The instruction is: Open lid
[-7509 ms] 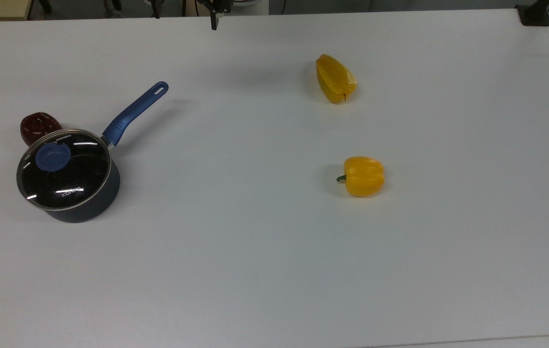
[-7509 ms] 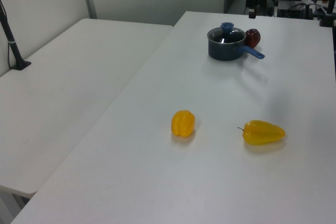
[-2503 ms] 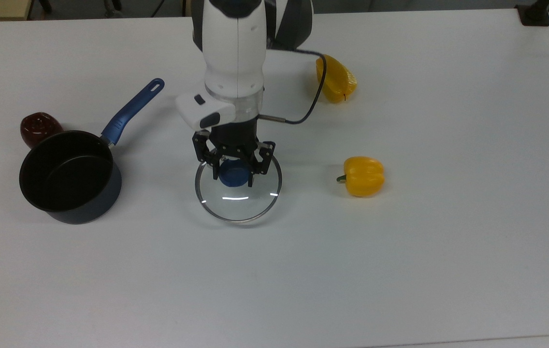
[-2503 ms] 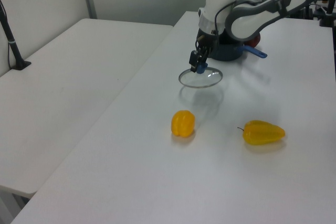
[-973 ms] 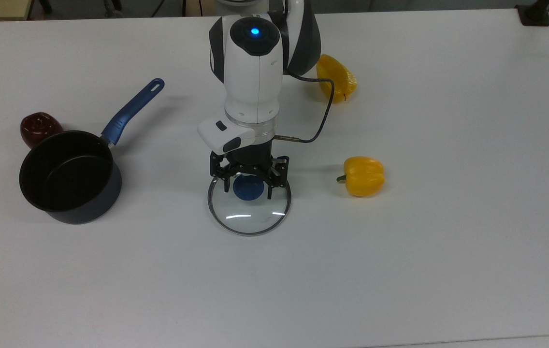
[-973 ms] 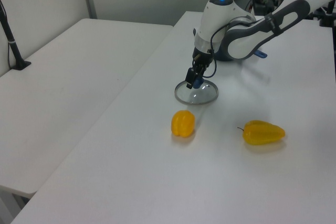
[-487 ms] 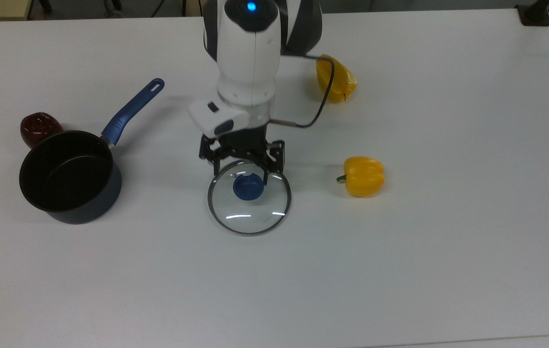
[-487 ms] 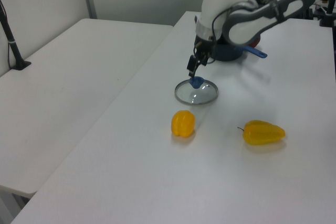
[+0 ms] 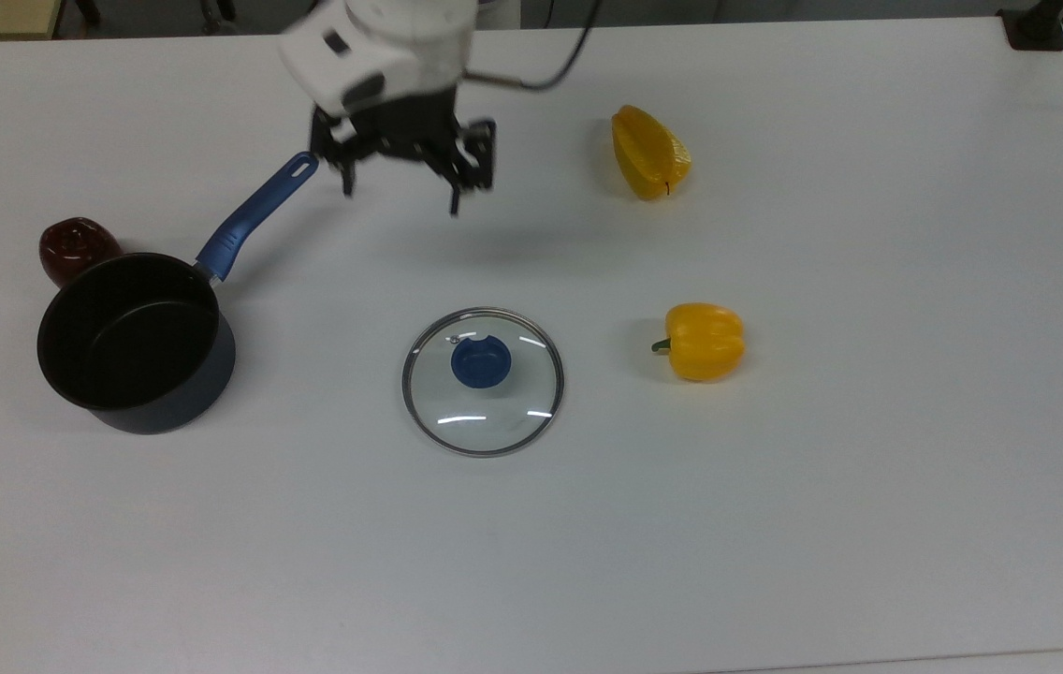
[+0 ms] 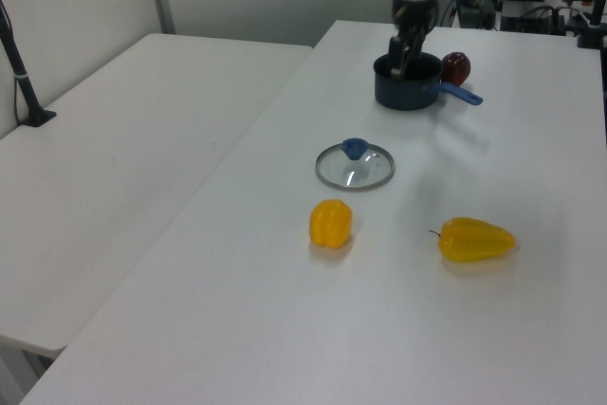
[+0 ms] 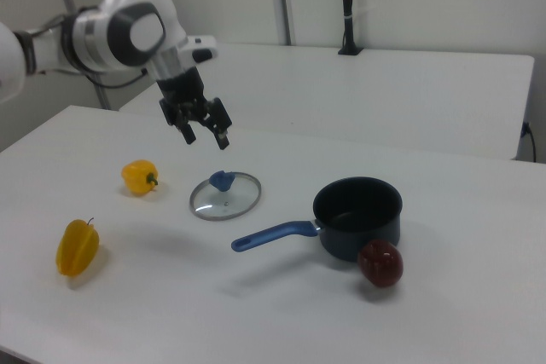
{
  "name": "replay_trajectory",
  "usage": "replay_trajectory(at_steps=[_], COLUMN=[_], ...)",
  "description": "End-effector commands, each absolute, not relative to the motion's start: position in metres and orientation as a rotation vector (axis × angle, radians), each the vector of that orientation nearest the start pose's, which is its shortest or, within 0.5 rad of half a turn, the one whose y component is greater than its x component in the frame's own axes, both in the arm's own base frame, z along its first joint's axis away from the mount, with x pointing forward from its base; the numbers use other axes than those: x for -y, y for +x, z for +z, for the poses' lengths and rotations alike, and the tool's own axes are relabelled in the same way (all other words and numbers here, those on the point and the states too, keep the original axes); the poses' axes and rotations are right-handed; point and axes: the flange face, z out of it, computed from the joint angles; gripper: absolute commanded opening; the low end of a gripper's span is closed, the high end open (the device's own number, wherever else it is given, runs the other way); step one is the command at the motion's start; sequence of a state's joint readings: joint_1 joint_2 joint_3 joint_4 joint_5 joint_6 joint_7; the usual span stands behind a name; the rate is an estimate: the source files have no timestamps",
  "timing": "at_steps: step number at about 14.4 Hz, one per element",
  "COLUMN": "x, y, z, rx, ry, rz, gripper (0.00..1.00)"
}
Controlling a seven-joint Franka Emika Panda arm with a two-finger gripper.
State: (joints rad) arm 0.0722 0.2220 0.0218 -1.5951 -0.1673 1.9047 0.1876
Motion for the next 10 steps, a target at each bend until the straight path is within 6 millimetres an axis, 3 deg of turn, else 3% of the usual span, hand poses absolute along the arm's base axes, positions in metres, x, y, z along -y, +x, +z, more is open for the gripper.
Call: replay_trajectory(at_steps=[1,5,10], x=[-0.021,0.002,0.006], y=[0.595,0.561,0.554], z=[0.558,0.594,0.598], rx=[-0.091,-0.193,-0.198], ry=[-3.269,-3.182,-3.196], rz=[-0.079,0.022,0.058], gripper=[1.0,1.0,1.0])
